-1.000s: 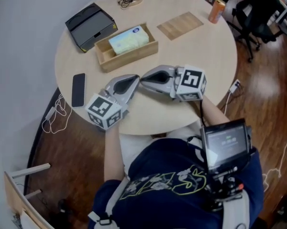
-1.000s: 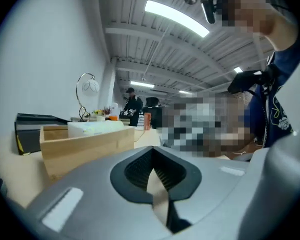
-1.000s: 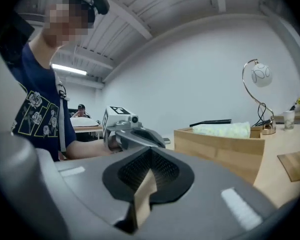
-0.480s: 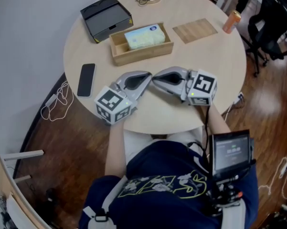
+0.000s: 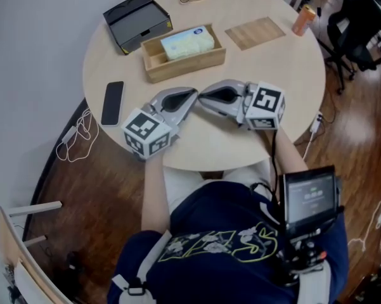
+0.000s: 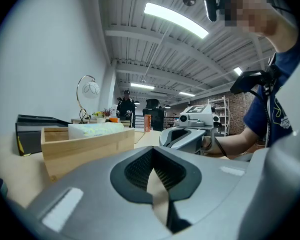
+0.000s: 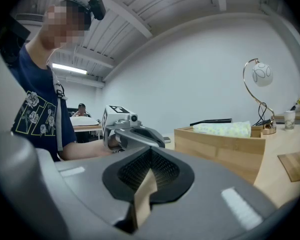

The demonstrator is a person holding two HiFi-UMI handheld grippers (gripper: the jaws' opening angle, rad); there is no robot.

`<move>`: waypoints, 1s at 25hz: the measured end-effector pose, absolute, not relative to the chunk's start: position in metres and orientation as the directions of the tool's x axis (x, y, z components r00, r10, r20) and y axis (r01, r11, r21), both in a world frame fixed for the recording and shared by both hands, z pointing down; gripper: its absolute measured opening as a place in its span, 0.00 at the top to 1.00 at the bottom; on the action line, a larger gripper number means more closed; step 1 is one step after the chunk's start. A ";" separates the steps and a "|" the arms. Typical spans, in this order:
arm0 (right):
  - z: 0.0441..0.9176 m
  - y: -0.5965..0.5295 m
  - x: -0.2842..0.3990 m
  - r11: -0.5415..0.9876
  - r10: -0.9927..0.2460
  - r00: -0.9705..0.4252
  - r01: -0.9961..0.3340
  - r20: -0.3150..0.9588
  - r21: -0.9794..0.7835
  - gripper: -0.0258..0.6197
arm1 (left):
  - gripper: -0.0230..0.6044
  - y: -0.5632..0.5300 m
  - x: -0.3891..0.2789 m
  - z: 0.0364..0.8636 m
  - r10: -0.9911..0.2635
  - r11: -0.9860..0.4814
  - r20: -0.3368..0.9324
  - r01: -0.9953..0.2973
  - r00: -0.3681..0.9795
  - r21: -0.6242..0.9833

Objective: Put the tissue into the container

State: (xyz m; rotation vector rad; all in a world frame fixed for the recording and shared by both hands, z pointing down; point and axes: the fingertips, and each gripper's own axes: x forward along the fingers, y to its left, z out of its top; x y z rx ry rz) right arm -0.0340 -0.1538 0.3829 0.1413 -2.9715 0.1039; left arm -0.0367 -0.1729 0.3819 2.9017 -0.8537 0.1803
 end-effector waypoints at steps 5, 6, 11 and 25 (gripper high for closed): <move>0.383 -0.154 -0.034 0.993 -0.090 -0.982 -0.101 0.166 -0.060 0.93 | 0.96 -0.172 -0.036 0.382 -0.530 -0.836 0.147 -0.544 0.835 0.075; 0.383 -0.153 -0.034 0.993 -0.090 -0.982 -0.101 0.166 -0.060 0.93 | 0.96 -0.172 -0.037 0.382 -0.530 -0.836 0.147 -0.543 0.835 0.074; 0.382 -0.153 -0.036 0.993 -0.087 -0.982 -0.098 0.165 -0.060 0.93 | 0.96 -0.172 -0.038 0.381 -0.531 -0.836 0.148 -0.544 0.834 0.071; 0.382 -0.158 -0.033 0.989 -0.128 -0.978 -0.139 0.166 -0.057 0.93 | 0.96 -0.171 -0.036 0.381 -0.525 -0.839 0.152 -0.539 0.837 0.068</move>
